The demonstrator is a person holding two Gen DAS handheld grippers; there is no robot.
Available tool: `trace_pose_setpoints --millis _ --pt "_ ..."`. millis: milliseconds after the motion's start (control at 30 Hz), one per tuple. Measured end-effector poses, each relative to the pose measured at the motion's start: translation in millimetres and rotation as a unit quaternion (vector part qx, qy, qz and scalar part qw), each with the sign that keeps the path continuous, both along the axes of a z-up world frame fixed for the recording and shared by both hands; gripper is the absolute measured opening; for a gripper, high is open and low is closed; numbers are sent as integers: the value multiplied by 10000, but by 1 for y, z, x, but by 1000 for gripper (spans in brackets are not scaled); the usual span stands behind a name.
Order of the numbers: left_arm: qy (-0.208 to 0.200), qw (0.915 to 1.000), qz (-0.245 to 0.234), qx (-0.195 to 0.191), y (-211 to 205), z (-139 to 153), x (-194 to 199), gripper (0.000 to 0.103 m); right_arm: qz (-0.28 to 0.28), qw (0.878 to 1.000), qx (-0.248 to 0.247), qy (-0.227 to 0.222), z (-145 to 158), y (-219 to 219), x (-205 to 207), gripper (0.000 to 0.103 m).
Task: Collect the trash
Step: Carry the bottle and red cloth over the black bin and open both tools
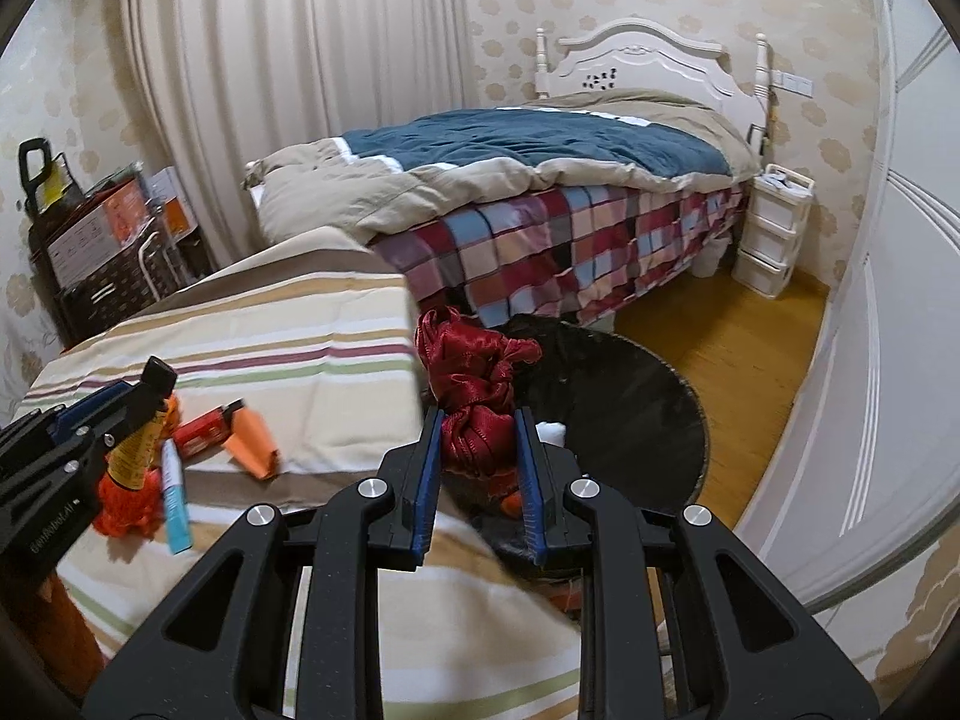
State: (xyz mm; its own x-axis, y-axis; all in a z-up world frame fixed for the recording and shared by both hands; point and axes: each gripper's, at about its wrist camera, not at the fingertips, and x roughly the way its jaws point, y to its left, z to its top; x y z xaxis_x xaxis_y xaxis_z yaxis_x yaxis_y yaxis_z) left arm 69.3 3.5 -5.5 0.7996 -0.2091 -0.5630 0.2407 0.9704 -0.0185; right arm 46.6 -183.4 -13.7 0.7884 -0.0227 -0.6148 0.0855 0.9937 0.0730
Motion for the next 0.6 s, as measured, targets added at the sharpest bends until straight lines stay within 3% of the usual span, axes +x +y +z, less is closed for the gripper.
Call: trace_pose_setpoints --millis 600 --pt "261 9991 -317 105 -80 -17 65 29 -522 9986 17 131 -19 -58 46 23"
